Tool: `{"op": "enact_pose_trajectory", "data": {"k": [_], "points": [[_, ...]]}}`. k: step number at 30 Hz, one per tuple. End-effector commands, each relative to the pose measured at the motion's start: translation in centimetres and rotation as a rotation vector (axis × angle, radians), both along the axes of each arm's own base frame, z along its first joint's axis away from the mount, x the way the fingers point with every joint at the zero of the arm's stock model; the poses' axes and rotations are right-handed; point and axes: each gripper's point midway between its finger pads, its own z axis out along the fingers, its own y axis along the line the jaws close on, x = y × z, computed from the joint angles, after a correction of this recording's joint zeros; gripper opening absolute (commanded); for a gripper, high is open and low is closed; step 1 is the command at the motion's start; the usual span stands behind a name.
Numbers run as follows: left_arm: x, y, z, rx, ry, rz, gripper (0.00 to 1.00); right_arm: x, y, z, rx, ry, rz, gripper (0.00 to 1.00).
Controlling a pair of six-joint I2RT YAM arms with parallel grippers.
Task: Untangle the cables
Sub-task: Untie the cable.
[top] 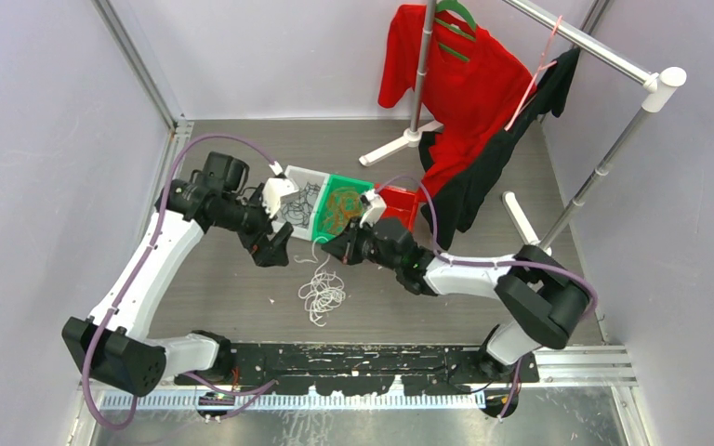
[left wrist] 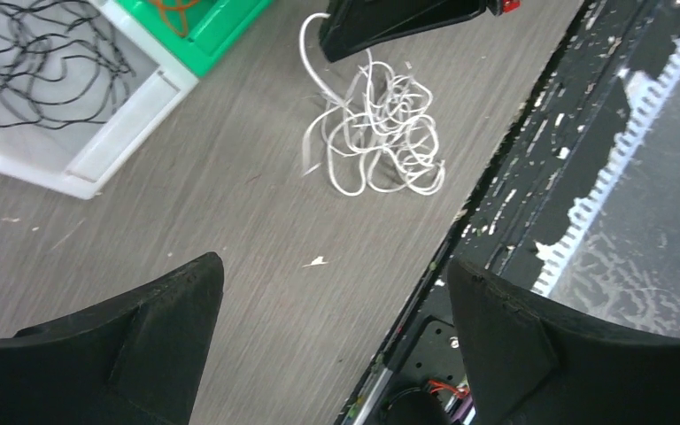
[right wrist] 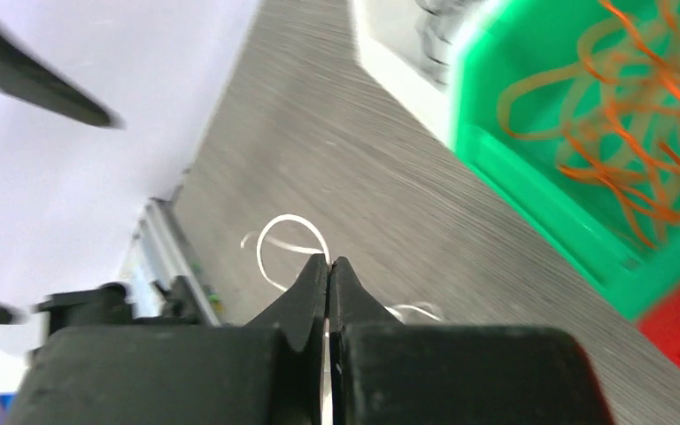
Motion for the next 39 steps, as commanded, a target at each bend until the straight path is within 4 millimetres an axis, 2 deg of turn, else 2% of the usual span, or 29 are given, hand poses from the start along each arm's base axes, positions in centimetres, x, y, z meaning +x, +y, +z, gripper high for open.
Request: {"op": "enact_pose_trajectory", "data": {"k": [1,4,12,16,20,24,26,32,34,35,37,39], "points": [[-1.6,-1.8,1.1,-0.134,0.018,-0.049,0.96,-2.1,2.4,8.4,0.136,-0.134,0.184,0.01],[-2.2,-2.4,1.6,-0.183,0.002,-0.091,0.95,-3.5,2.6,10.1,0.159,-0.149,0.258,0.01],[-2.3,-3.5,4.3,-0.259,-0.038,-0.139,0.91,-5.4,3.4,12.9,0.175,-0.165,0.369,0.01],[-3.2,-3.9,4.3,-0.298,0.004,-0.151,0.88,-6.1,4.2,14.2,0.184,-0.189,0.395,0.01],[-4.1,-4.2,3.4,-0.324,0.053,-0.151,0.7,-6.9,4.6,14.9,0.18,-0.213,0.418,0.01],[-4.6,-4.4,3.5,-0.353,0.064,-0.148,0.66,-7.4,4.8,14.9,0.141,-0.23,0.436,0.01],[-4.3,-4.4,3.7,-0.354,0.053,-0.134,0.59,-7.6,4.9,14.7,0.129,-0.234,0.441,0.01],[-2.7,-4.0,3.6,-0.316,-0.006,-0.079,0.15,-7.7,4.9,14.6,0.123,-0.244,0.442,0.03],[-2.2,-3.9,3.6,-0.304,-0.022,-0.058,0.03,-7.7,4.8,14.5,0.118,-0.247,0.436,0.05],[-2.0,-3.7,3.7,-0.297,-0.029,-0.047,0.0,-7.6,4.7,14.3,0.113,-0.247,0.429,0.07],[-1.7,-3.6,4.2,-0.288,-0.044,-0.028,0.0,-7.3,4.3,14.0,0.104,-0.25,0.402,0.09],[-1.4,-3.3,4.7,-0.274,-0.057,-0.002,0.0,-6.8,4.0,13.8,0.095,-0.257,0.367,0.18]]}}
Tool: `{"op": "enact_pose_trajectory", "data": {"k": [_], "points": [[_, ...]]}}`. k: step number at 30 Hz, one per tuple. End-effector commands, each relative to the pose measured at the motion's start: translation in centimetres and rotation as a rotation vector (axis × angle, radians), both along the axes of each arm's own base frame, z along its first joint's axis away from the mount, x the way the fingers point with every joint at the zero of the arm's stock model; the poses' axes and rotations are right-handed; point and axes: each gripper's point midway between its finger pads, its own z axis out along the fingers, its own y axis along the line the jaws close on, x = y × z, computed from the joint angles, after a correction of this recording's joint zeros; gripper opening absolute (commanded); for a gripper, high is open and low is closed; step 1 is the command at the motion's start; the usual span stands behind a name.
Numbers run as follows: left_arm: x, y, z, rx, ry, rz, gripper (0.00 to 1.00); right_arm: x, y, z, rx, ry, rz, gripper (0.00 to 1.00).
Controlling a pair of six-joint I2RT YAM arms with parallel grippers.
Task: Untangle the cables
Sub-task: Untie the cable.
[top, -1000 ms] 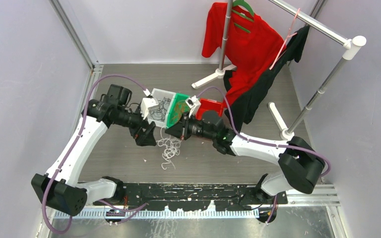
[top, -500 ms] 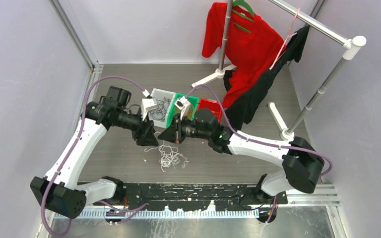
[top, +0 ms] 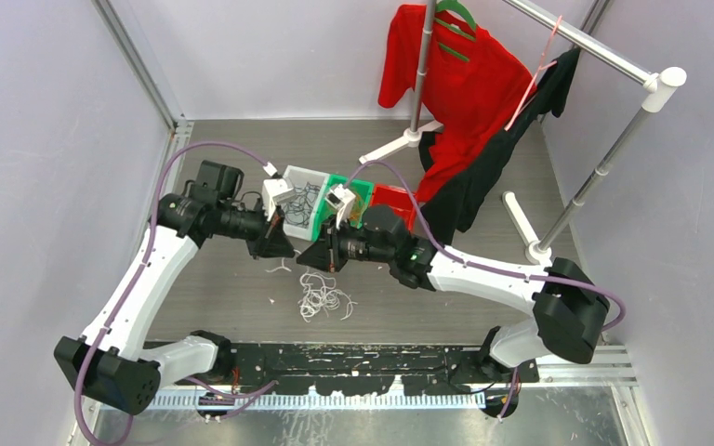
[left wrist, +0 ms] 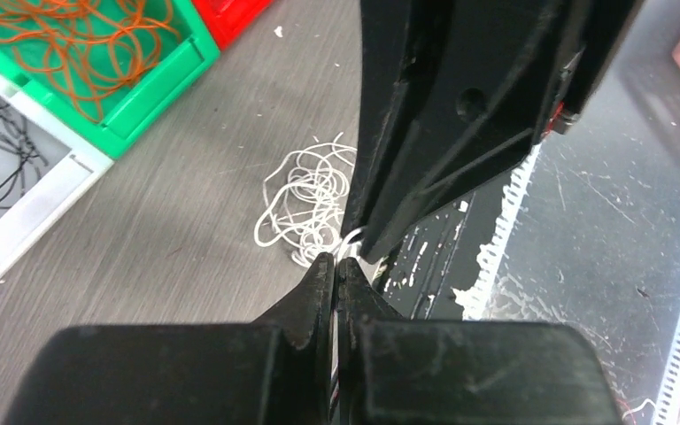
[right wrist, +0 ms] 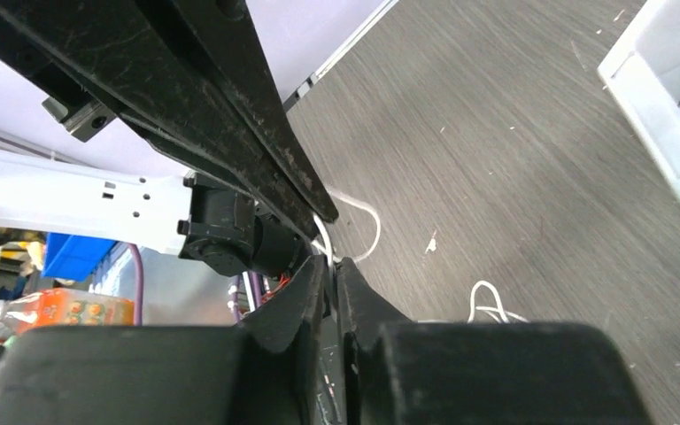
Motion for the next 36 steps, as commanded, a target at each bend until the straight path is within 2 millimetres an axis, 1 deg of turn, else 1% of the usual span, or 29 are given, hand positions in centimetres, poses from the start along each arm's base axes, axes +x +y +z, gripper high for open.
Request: {"op": "enact_pose_trajectory", "data": {"k": [1,3,6,8,10,14,16,20,22,27,33,36], "points": [[1.6,0.5,2.7,0.004,-0.104,0.077,0.0,0.9,-0.8,3.2,0.068,-0.092,-0.076,0.25],[1.7,0.7,3.6,0.01,-0.112,0.104,0.0,1.5,-1.1,3.1,0.074,-0.112,-0.12,0.35],[1.6,0.7,5.0,-0.007,-0.111,0.138,0.0,1.7,-0.8,3.3,0.093,-0.167,-0.159,0.5],[1.5,0.7,5.8,-0.025,-0.108,0.157,0.0,1.4,-0.1,3.5,0.095,-0.207,-0.159,0.56],[1.3,0.6,6.7,-0.041,-0.11,0.173,0.0,1.0,0.7,3.4,0.083,-0.235,-0.15,0.58],[0.6,0.7,8.4,-0.055,-0.126,0.173,0.0,0.9,2.2,2.3,0.046,-0.291,-0.153,0.59],[0.1,0.8,9.2,-0.06,-0.138,0.165,0.0,1.4,2.7,1.8,0.033,-0.302,-0.167,0.59],[-0.9,1.1,10.7,-0.071,-0.162,0.147,0.0,1.8,3.7,0.9,0.015,-0.325,-0.179,0.54],[-1.3,1.2,11.9,-0.08,-0.19,0.143,0.0,2.2,4.0,0.3,0.008,-0.33,-0.188,0.51],[-2.0,1.5,15.0,-0.1,-0.271,0.143,0.0,2.7,3.9,-1.6,-0.01,-0.323,-0.213,0.47],[-2.2,2.0,20.0,-0.147,-0.422,0.169,0.0,2.6,3.3,-4.2,-0.041,-0.288,-0.228,0.44],[-2.4,2.2,22.5,-0.173,-0.492,0.182,0.0,2.4,2.5,-6.0,-0.069,-0.266,-0.237,0.44]]}}
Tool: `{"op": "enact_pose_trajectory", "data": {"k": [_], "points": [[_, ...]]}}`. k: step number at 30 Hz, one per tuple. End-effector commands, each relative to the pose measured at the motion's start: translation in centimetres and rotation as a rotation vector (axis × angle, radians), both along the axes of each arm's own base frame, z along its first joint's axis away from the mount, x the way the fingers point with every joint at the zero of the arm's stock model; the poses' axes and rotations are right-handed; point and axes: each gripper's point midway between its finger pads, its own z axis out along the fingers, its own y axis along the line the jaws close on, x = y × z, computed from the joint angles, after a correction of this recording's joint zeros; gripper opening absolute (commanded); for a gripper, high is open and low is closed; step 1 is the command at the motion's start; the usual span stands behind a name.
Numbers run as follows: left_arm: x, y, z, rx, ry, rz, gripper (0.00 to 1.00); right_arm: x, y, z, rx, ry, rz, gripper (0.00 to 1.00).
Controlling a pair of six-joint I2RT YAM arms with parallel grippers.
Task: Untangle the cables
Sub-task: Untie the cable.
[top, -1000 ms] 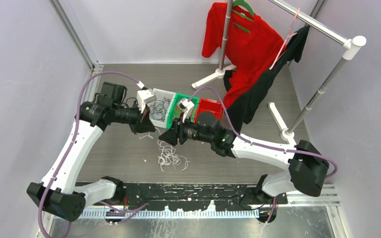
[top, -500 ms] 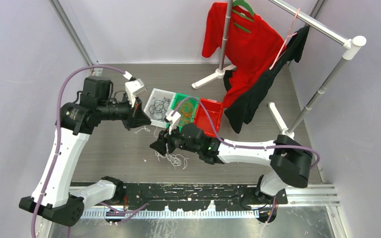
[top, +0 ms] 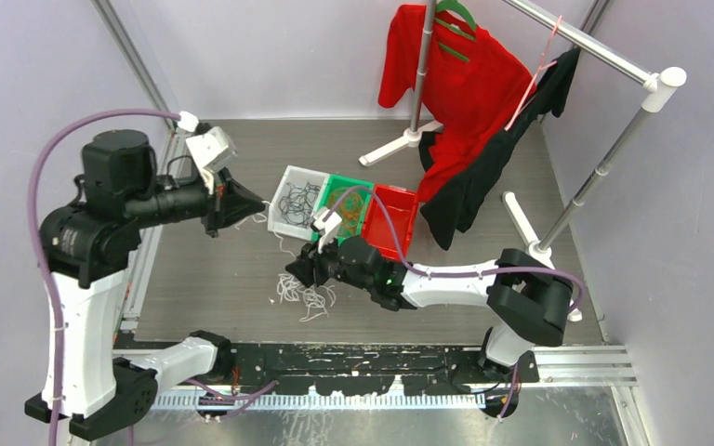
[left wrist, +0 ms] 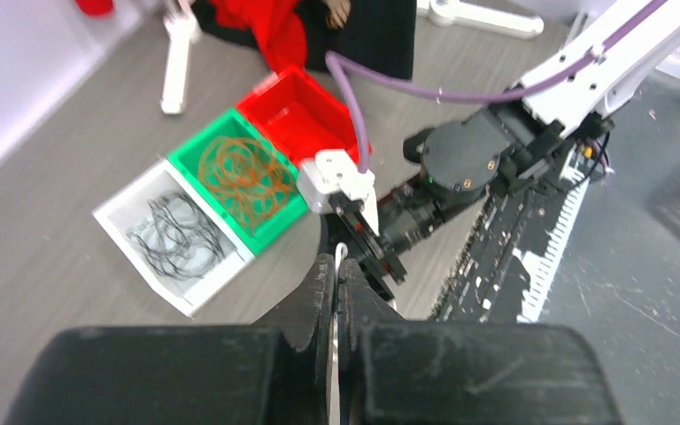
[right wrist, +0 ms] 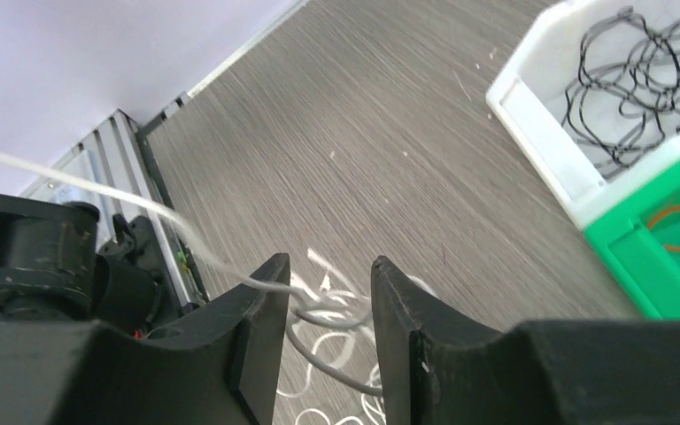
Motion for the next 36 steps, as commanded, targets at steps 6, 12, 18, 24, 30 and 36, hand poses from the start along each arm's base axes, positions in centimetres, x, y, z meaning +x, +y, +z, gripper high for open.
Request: {"op": "enact_pose_trajectory", "data": {"k": [6,12,18,24,30,36], "points": [[-0.6,1.2,8.6,-0.087,-0.282,0.069,0.0,-0.2,-1.2,-2.9,0.013,0.039,-0.047,0.44],[0.6,2.6,14.3,-0.165,-0.491,0.198,0.0,-0.6,-1.7,-5.1,-0.008,0.073,-0.059,0.46],[1.1,4.1,18.8,-0.249,-0.638,0.307,0.0,-1.0,-2.2,-5.9,0.012,0.089,-0.066,0.5],[1.1,5.2,21.4,-0.283,-0.712,0.369,0.0,-1.5,-2.7,-5.5,0.031,0.067,-0.054,0.52],[1.2,8.9,26.5,-0.37,-0.899,0.575,0.0,-1.7,-4.1,-6.1,-0.003,0.06,-0.075,0.52],[-1.1,12.2,32.2,-0.505,-1.108,0.718,0.0,-1.8,-4.9,-6.9,-0.02,0.064,-0.088,0.52]]}}
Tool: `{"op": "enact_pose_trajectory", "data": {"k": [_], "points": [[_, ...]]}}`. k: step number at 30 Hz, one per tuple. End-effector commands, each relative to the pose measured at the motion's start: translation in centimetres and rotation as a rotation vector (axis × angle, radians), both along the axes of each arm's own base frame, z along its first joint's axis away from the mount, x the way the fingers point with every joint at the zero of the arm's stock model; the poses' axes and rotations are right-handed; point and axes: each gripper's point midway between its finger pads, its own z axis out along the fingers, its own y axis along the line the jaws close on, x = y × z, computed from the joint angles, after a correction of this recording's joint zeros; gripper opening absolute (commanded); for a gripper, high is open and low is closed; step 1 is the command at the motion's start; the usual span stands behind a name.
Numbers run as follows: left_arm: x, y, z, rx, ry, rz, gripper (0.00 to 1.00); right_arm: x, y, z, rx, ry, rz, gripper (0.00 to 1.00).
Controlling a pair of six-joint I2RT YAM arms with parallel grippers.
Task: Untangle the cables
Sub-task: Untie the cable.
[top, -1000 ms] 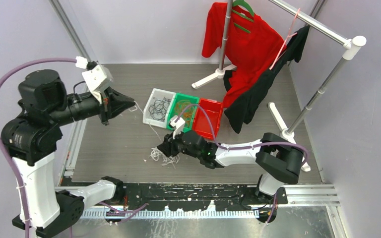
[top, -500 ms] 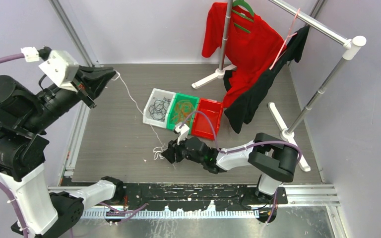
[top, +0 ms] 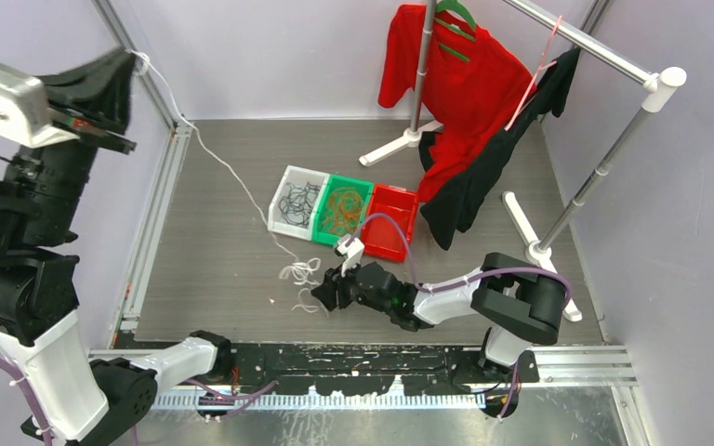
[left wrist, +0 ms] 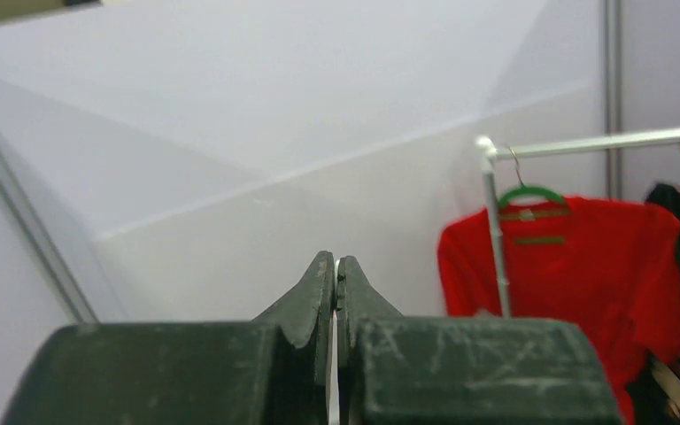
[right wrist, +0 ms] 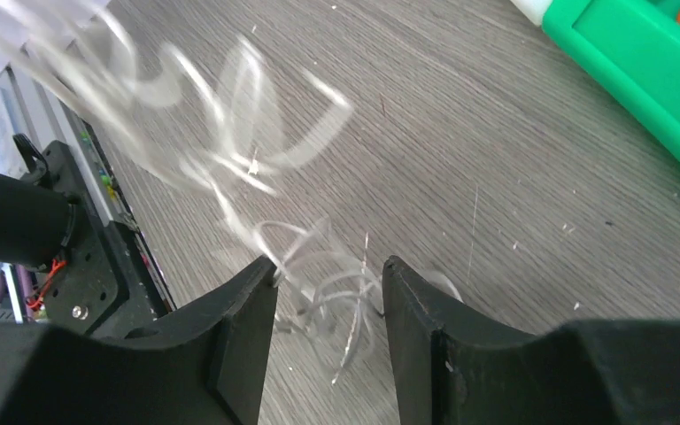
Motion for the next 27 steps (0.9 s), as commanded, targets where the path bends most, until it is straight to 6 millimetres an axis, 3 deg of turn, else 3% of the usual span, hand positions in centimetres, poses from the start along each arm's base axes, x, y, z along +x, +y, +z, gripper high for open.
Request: {"op": "enact_pose_trajectory", "data": {"k": [1,6,10,15,22,27], "points": [[-3.9,4.3,8.2,-0.175,-0.325,0.145,0.0,0.3,-0.1,1.9,0.049,-0.043,-0.022,0.53],[-5.7,4.9,10.5,-0.234,-0.418,0.137,0.0,0.4,-0.6,1.3,0.025,-0.038,-0.033,0.52],[-5.2,3.7,9.8,-0.197,-0.378,0.082,0.0,0.3,-0.7,2.6,0.052,-0.052,-0.029,0.53],[-4.1,2.9,7.6,-0.16,-0.32,0.067,0.0,-0.4,0.5,7.4,0.099,-0.133,0.042,0.59],[-2.6,2.0,5.7,-0.108,-0.266,0.058,0.0,-3.2,5.3,14.3,0.137,-0.278,0.202,0.67],[-2.6,1.4,5.3,-0.09,-0.25,0.03,0.0,-4.1,8.3,17.1,0.2,-0.318,0.258,0.72]]}}
